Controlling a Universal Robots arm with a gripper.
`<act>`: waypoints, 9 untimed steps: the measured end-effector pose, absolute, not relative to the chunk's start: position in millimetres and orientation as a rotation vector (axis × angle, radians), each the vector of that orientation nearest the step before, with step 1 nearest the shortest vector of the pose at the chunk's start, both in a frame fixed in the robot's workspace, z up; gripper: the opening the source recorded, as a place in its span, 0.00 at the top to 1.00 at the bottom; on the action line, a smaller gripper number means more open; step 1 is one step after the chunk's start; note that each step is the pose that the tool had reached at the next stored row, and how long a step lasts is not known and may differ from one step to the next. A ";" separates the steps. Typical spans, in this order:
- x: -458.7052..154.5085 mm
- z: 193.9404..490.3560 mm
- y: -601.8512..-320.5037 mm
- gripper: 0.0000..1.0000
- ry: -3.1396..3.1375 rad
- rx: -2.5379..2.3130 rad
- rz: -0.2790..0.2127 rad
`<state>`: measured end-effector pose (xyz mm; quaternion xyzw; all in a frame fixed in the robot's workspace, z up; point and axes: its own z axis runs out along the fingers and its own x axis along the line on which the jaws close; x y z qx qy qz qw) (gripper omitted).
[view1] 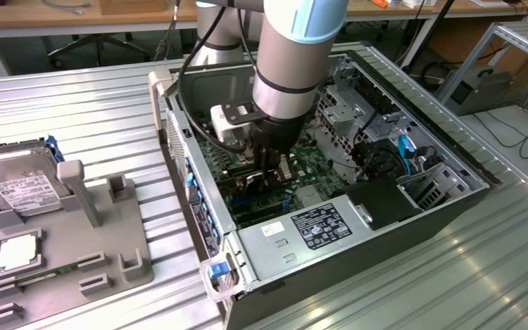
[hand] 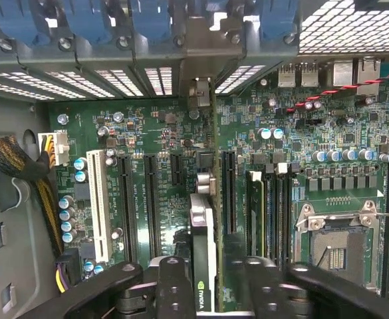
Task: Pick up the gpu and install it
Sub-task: 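Insert the gpu into the slot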
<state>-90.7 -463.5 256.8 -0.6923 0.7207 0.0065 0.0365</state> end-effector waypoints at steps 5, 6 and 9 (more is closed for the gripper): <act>-90.8 257.8 -463.5 0.53 2.213 -2.126 0.020; -90.7 259.3 -463.5 0.53 2.213 -2.126 0.020; -90.7 266.6 -463.4 0.53 2.213 -2.126 0.020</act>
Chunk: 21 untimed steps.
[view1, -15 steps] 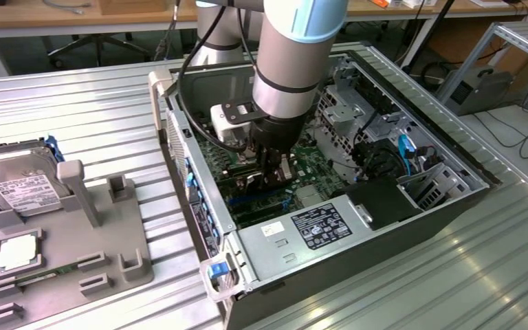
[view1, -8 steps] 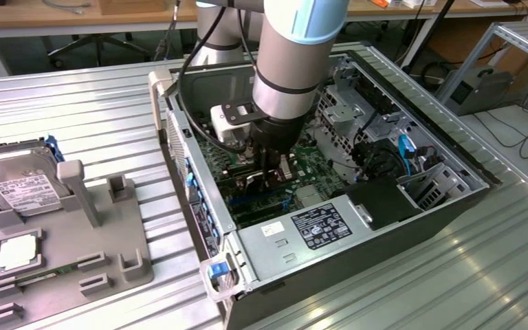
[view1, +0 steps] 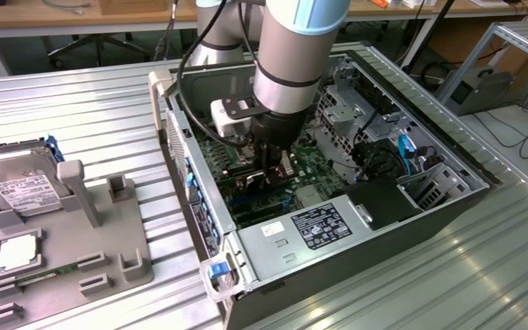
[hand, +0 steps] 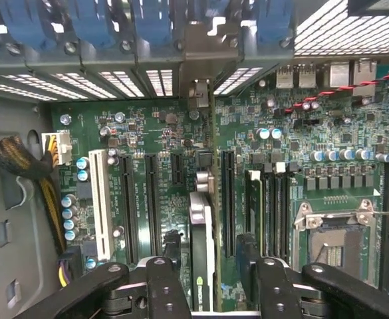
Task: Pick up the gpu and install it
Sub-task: 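Insert the gpu into the slot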
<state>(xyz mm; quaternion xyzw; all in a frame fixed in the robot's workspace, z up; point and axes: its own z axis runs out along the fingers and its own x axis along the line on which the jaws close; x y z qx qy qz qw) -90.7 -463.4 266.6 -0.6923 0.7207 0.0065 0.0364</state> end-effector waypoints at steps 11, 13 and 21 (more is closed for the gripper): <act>-90.9 292.4 -463.5 0.53 2.213 -2.126 0.020; -91.3 289.8 -463.7 0.53 2.213 -2.126 0.020; -97.6 274.3 -463.8 0.53 2.213 -2.126 0.020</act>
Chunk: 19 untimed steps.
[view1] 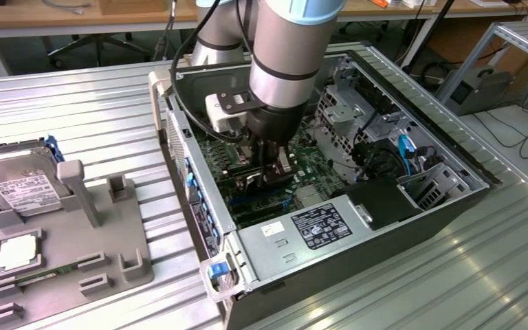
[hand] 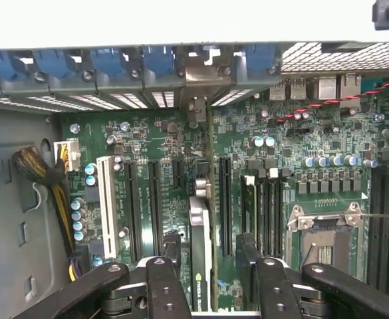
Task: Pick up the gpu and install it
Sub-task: 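Insert the gpu into the slot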
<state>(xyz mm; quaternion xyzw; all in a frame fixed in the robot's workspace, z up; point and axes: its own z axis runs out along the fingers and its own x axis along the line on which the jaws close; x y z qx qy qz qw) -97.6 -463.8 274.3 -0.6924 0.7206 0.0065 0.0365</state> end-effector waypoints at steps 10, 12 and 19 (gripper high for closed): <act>-97.6 271.7 -463.8 0.62 2.213 -2.126 0.020; -97.6 271.7 -463.8 0.73 2.213 -2.126 0.020; -97.6 271.1 -463.8 0.73 2.213 -2.126 0.020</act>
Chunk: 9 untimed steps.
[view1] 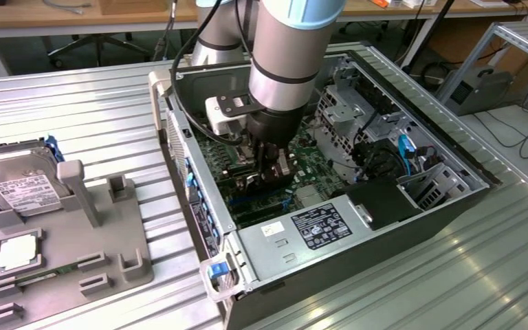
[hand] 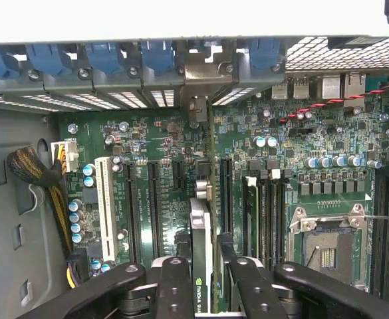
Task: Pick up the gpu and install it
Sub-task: 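Insert the gpu into the slot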
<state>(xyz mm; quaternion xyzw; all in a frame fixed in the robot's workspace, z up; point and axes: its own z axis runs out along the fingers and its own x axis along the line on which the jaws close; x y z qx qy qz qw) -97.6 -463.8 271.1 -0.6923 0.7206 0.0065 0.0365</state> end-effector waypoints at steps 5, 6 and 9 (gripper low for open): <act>-97.7 269.0 -463.8 0.73 2.213 -2.126 0.020; -97.7 269.0 -463.8 0.73 2.213 -2.126 0.020; -97.8 268.8 -463.8 0.73 2.212 -2.127 0.020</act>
